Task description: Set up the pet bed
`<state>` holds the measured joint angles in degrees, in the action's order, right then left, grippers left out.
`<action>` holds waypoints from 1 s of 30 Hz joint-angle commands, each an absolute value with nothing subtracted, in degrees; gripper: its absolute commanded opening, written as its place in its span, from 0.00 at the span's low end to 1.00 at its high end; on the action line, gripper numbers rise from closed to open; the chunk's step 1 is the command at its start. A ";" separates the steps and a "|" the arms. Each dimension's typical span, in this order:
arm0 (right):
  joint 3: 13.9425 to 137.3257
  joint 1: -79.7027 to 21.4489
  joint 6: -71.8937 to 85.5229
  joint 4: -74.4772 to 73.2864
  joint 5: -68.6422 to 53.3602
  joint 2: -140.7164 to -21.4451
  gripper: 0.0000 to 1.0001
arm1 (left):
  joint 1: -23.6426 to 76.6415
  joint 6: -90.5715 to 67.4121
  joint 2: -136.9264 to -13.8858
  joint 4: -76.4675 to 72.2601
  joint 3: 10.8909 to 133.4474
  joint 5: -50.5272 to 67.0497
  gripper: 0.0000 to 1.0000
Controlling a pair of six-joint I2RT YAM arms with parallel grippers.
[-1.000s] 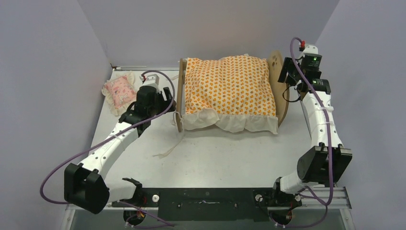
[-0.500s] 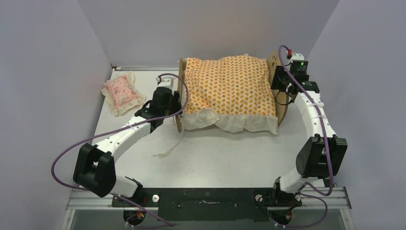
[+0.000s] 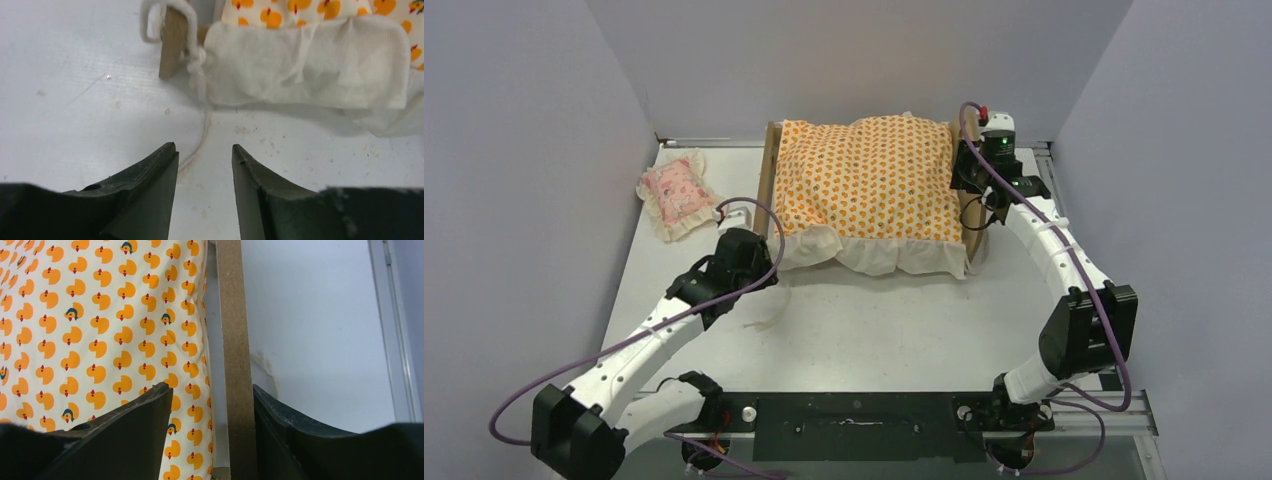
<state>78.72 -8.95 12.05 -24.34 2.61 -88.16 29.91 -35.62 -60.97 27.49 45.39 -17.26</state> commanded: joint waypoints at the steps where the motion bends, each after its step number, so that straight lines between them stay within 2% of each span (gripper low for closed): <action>1: 77.77 -14.50 19.37 -19.69 4.59 -87.94 0.54 | 30.06 -41.08 -52.99 37.67 43.01 -18.95 0.42; 6: 77.92 -18.56 20.79 -15.79 3.07 -89.21 0.54 | 30.06 -43.24 -46.81 42.11 42.99 -20.83 0.42; 12: 77.63 -18.47 19.07 -18.40 -2.89 -86.51 0.61 | 30.10 -38.76 -50.24 34.34 46.30 -14.42 0.46; 15: 73.71 -15.86 19.26 -20.51 -4.68 -81.12 0.63 | 31.18 -37.79 -54.29 28.22 48.40 -10.52 0.48; 20: 61.78 -8.38 22.42 -21.38 -7.57 -68.01 0.65 | 38.47 -36.17 -63.45 19.05 54.00 -9.35 0.51; 23: 53.91 -4.53 22.41 -20.96 -8.80 -62.04 0.63 | 43.61 -35.00 -71.35 15.68 59.25 -10.63 0.53; 30: 40.31 -3.96 24.54 -13.12 -16.47 -56.72 0.56 | 52.82 -33.84 -87.23 9.83 71.48 -13.72 0.56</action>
